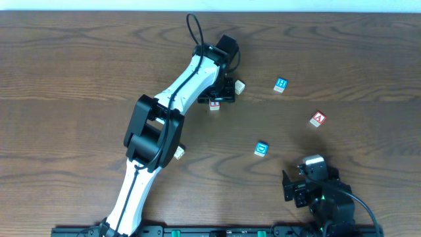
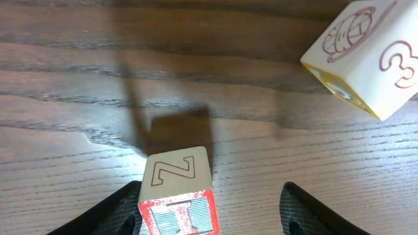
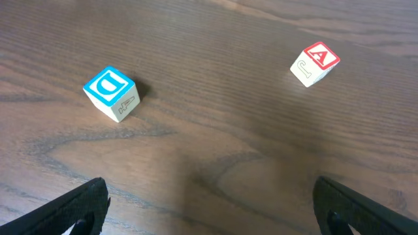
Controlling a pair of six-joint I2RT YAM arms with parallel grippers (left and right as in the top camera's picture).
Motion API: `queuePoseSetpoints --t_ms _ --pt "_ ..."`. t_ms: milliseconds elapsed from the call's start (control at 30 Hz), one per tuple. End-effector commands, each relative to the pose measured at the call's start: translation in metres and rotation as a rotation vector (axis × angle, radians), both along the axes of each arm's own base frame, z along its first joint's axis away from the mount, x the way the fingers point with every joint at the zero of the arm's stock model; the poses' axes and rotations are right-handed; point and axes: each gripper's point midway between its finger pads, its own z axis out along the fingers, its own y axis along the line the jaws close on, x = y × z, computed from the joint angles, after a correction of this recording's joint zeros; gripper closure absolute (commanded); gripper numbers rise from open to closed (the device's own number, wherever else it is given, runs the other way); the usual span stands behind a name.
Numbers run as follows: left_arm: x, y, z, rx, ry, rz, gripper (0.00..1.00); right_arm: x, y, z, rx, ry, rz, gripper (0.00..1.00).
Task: Spell out Ai2
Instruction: 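Lower the red I block and open the left gripper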
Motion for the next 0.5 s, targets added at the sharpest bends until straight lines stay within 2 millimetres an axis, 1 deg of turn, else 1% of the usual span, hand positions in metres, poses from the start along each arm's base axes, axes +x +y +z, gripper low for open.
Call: queuePoseSetpoints --t_ms 0,167,467 --pt "0.0022 -0.0019 -0.0008 0.002 -0.004 -0.008 0.32 -0.0007 -0.0009 -0.0044 -0.007 0.008 0.001 0.01" --pt "0.0040 0.0020 -0.0014 0.025 -0.016 -0.016 0.29 -0.0007 -0.0009 -0.0044 -0.007 0.008 0.001 0.01" --pt "0.0037 0.0016 -0.0014 0.023 -0.021 -0.050 0.28 -0.0007 -0.0009 -0.0044 -0.007 0.008 0.001 0.01"
